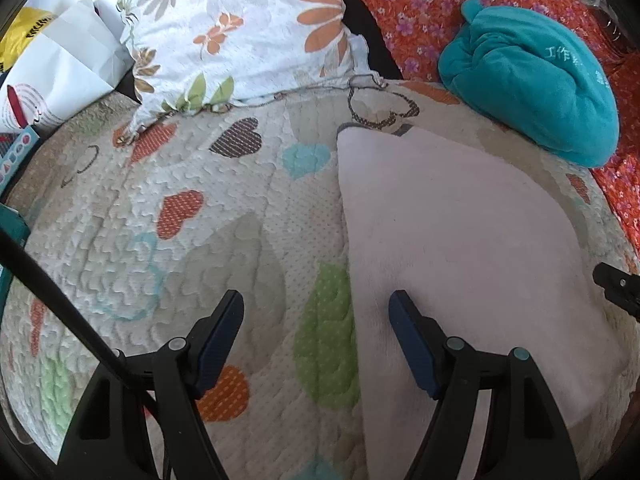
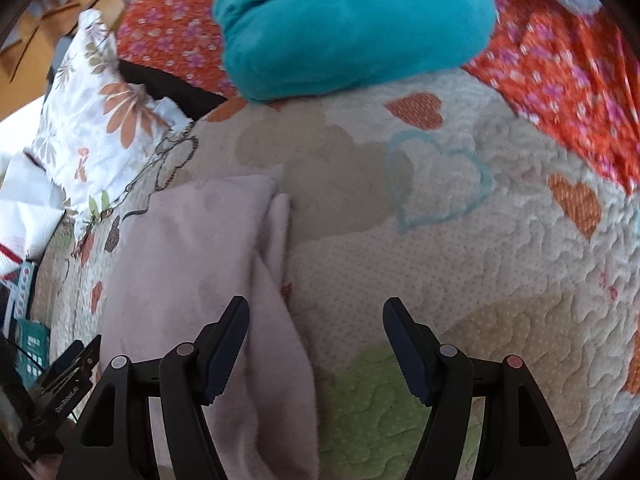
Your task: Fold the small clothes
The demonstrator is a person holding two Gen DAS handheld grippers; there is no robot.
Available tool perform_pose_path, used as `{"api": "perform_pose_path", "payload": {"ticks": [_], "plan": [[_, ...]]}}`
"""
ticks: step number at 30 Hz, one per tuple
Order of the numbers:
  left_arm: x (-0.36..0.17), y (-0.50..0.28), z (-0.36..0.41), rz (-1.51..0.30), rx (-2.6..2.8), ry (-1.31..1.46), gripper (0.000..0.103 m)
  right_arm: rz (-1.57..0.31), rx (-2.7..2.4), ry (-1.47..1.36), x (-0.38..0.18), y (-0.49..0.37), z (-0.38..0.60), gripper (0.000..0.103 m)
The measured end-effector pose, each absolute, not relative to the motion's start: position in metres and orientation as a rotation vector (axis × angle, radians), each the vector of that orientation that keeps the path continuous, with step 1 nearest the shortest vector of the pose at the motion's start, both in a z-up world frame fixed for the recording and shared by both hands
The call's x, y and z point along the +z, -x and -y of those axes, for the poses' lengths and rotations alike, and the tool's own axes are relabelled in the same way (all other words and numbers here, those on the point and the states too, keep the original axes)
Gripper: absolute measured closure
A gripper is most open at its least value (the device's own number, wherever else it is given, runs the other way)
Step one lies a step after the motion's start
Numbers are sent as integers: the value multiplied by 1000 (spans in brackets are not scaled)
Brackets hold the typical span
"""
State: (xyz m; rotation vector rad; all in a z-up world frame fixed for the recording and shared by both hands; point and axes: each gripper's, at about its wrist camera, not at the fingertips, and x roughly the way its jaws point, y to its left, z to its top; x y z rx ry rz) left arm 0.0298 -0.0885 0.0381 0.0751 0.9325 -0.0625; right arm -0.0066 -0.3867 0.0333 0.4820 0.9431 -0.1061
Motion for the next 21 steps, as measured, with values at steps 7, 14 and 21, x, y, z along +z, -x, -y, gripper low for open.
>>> {"api": "perform_pose_path", "payload": {"ticks": [7, 14, 21], "plan": [[30, -27, 92, -899, -44, -118, 20, -875, -64, -472, 46, 9, 381, 29], [28, -10, 77, -912, -115, -93, 20, -774, 302, -616, 61, 9, 361, 29], [32, 8, 59, -916, -133, -127, 21, -956, 99, -428, 36, -11, 337, 48]]}}
